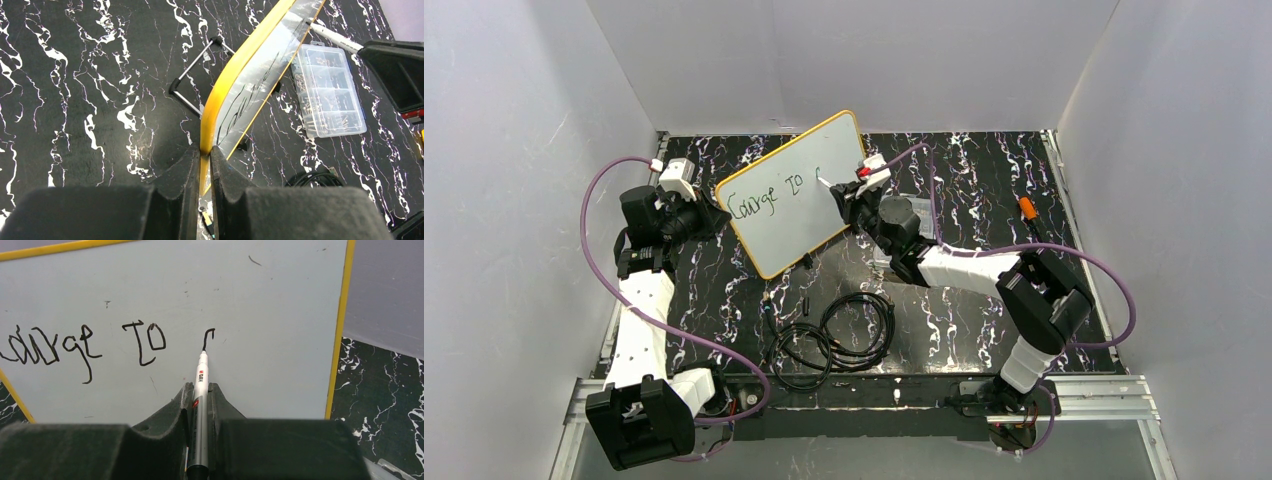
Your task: Write a sentence on the whiteboard
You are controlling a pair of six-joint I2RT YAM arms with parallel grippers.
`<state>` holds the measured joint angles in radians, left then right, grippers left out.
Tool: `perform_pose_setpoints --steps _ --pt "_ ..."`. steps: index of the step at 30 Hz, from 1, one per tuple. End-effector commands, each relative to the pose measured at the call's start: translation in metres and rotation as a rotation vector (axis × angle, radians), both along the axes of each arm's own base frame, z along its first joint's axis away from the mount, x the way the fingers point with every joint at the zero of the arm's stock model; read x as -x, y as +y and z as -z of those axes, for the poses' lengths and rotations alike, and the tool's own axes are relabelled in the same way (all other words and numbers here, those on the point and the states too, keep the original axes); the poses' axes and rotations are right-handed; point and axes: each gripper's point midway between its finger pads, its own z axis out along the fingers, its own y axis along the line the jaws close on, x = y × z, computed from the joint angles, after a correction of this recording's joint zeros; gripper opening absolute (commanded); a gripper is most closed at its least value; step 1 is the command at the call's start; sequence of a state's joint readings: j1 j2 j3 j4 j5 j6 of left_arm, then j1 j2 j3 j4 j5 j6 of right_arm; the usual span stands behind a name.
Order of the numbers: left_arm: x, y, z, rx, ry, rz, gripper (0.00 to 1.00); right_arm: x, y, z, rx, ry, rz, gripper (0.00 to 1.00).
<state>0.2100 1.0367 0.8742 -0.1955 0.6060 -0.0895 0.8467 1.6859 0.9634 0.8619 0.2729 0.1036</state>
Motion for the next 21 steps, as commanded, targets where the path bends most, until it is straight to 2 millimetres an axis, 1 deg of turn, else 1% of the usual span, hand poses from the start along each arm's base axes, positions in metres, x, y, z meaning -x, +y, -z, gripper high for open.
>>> perform_pose_setpoints --steps 1,5,8,13,16,21 --pt "0.005 -0.007 -0.003 0.011 0.000 0.028 0.00 0.006 0.001 0.001 -0.016 0.009 -0.010 0.01" --pt "0.005 -0.006 -0.003 0.010 -0.001 0.027 0.00 0.001 -0.006 0.004 -0.010 0.019 0.039 0.01" --pt "0.005 -0.006 -0.004 0.011 -0.002 0.027 0.00 -0.004 -0.012 -0.002 -0.018 0.011 0.080 0.01" --pt "0.005 -0.006 -0.004 0.009 -0.003 0.026 0.00 -0.007 -0.017 -0.017 -0.027 -0.021 0.110 0.01" --pt "0.005 -0.006 -0.004 0.010 -0.002 0.025 0.00 -0.005 -0.020 -0.024 -0.032 -0.036 0.109 0.01" --pt "0.005 -0.006 -0.004 0.010 -0.003 0.027 0.00 0.003 -0.022 -0.049 -0.080 -0.078 0.088 0.01"
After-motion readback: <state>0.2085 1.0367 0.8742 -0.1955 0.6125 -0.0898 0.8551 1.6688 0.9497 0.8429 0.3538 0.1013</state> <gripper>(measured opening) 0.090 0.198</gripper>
